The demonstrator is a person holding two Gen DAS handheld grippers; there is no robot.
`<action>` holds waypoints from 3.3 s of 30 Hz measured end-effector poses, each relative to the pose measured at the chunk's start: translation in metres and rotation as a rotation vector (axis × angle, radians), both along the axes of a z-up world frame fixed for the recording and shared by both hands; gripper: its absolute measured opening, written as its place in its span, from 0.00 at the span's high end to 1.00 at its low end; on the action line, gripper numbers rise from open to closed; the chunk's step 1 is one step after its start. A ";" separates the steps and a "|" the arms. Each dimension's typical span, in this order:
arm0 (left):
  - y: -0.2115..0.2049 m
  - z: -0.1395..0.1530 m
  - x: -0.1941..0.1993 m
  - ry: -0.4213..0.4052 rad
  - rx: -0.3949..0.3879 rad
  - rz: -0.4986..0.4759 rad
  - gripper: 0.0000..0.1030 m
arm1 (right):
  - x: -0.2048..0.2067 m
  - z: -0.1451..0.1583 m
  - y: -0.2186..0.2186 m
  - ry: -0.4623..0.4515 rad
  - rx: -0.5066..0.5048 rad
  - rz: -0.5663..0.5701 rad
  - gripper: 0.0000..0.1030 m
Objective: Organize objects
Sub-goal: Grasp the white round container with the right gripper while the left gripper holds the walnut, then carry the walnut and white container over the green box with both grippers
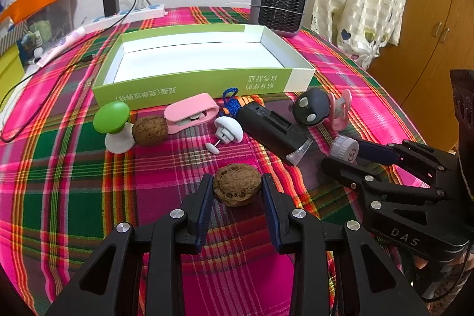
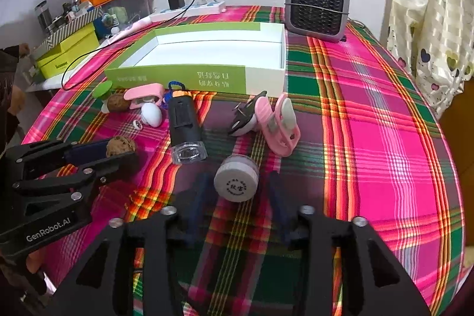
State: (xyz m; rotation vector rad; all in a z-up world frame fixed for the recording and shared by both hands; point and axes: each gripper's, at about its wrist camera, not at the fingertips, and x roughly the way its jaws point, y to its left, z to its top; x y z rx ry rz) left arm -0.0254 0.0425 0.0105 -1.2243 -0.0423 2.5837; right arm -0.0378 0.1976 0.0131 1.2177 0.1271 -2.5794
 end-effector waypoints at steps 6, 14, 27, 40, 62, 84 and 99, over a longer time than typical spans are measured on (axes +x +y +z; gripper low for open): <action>0.000 0.000 0.000 0.000 0.002 -0.001 0.70 | -0.003 0.000 0.002 0.014 0.004 -0.016 0.56; 0.000 0.000 0.000 0.000 0.000 0.001 0.70 | -0.006 0.000 0.001 0.003 -0.003 -0.007 0.56; -0.001 0.001 -0.001 -0.001 0.002 0.001 0.70 | -0.014 0.000 -0.001 -0.007 0.006 -0.007 0.64; 0.000 0.001 -0.001 0.000 -0.003 0.002 0.71 | -0.013 0.002 -0.001 0.001 0.002 -0.013 0.72; -0.005 0.028 -0.006 0.057 -0.020 0.004 0.71 | -0.011 0.027 -0.007 0.042 -0.029 0.034 0.72; -0.024 0.053 -0.060 0.122 -0.039 0.066 0.71 | -0.061 0.053 -0.028 0.078 -0.038 0.091 0.72; -0.035 0.057 -0.112 0.123 -0.040 0.077 0.71 | -0.112 0.054 -0.042 0.050 -0.055 0.103 0.72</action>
